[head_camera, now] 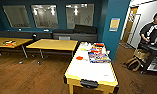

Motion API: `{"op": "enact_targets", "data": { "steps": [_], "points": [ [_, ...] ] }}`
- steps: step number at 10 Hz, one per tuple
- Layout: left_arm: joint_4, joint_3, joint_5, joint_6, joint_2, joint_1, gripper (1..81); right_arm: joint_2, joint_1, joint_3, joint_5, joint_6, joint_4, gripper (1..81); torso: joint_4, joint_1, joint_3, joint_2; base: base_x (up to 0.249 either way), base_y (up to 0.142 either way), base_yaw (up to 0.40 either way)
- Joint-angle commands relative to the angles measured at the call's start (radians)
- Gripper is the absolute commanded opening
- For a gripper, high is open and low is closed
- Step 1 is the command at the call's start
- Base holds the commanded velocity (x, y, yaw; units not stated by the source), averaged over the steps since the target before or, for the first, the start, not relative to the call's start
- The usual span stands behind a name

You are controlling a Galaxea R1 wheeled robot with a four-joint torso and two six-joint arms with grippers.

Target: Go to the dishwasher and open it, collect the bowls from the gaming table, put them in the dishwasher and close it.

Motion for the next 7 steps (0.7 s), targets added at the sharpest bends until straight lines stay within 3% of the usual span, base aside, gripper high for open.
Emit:
{"op": "enact_targets", "data": {
  "steps": [1, 5, 7],
  "points": [
    [0.014, 0.014, 0.024, 0.004, -0.022, -0.047, 1.0, 0.008, 0.045, 0.022, -0.042, -0.009, -0.030, 1.0, 0.000, 0.000, 0.000, 0.000, -0.114, 0.000, 0.000],
    [0.014, 0.014, 0.023, 0.004, -0.021, -0.047, 1.0, 0.008, 0.045, 0.020, -0.042, -0.009, -0.032, 1.0, 0.000, 0.000, 0.064, 0.000, -0.114, 0.000, 0.000],
    [0.014, 0.014, 0.024, 0.004, -0.021, -0.046, 1.0, 0.011, 0.045, 0.014, -0.042, -0.009, -0.032, 1.0, 0.000, -0.001, 0.051, 0.000, -0.114, 0.000, 0.000]
  ]
}}
